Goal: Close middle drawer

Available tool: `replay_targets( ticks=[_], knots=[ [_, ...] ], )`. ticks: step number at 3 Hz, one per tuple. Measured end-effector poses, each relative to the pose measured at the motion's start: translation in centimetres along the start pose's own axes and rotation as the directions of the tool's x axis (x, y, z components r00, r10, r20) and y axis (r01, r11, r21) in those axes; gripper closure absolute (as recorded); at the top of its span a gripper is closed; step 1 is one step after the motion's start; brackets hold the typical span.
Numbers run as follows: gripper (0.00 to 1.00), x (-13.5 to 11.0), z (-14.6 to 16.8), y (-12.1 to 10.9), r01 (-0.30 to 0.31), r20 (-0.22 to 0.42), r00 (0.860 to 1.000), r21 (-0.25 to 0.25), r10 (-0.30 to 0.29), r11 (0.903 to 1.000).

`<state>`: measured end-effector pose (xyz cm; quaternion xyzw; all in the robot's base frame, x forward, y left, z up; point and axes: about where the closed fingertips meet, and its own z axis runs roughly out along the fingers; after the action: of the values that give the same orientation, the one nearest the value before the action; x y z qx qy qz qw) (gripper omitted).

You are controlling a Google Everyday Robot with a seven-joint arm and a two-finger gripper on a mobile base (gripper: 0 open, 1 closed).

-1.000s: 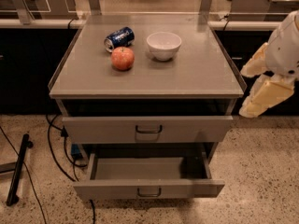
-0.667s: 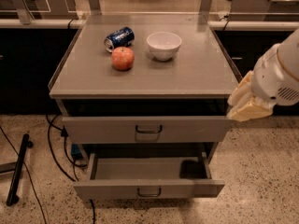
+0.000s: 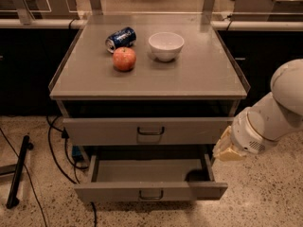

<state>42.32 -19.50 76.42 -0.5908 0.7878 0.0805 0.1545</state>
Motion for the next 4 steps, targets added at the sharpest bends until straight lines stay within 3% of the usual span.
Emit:
replay_targets(
  ticks=[2,3,4],
  knots=[
    [1.0,0.7,2.0,0.6,-0.007,0.005,1.0,-0.022,0.007,0.9997],
    [1.0,2.6,6.4,2.3,-0.012,0.037,0.999,-0.049,0.014,0.9987],
    [1.0,6.1,13.0,4.3,-0.028,0.111,0.993,-0.062,0.035,0.9977]
  ],
)
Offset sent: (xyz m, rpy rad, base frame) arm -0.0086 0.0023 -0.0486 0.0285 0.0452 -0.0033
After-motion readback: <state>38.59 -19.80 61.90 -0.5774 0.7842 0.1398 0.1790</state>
